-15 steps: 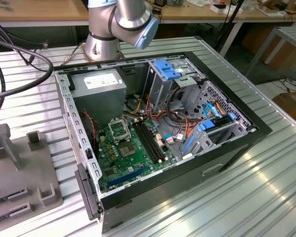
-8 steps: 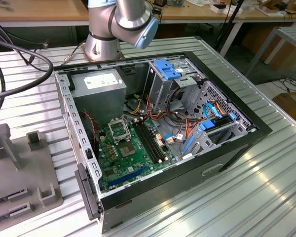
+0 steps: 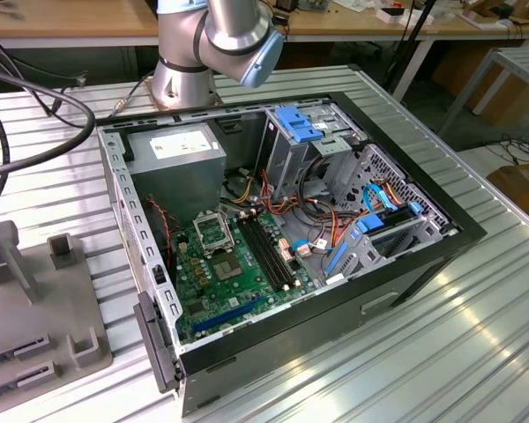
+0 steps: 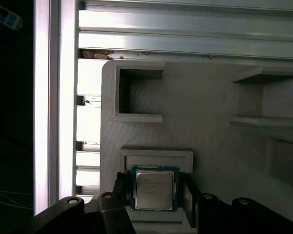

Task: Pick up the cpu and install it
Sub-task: 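Pick up the cpu and move it towards the insertion slot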

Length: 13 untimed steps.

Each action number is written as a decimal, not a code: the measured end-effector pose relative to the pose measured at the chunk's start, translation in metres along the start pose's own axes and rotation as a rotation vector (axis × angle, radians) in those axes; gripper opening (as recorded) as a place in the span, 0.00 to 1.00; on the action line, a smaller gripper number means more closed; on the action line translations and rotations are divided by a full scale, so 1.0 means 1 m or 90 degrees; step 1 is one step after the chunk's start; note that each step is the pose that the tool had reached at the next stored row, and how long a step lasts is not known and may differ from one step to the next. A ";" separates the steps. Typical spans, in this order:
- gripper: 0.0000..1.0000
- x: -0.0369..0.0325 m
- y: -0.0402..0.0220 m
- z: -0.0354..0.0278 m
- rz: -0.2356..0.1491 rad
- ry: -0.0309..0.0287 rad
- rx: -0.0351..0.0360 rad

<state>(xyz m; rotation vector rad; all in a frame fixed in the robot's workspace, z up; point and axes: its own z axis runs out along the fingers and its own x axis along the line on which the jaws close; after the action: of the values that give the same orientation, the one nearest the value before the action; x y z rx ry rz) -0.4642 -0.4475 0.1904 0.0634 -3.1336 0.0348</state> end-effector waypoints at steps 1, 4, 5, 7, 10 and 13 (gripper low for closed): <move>0.56 0.0000 0.0000 0.0000 0.000 0.0000 0.0000; 0.55 0.0000 0.0000 0.0000 0.000 0.0000 0.0000; 0.48 0.0000 0.0000 0.0000 0.000 0.0000 0.0000; 0.48 -0.0001 0.0000 0.0000 0.000 0.0000 0.0000; 0.48 -0.0005 0.0000 0.0000 0.000 -0.0001 -0.0001; 0.48 -0.0005 0.0000 0.0000 0.000 0.0000 0.0000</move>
<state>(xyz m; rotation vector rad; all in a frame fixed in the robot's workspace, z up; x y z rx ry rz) -0.4637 -0.4475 0.1904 0.0629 -3.1337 0.0348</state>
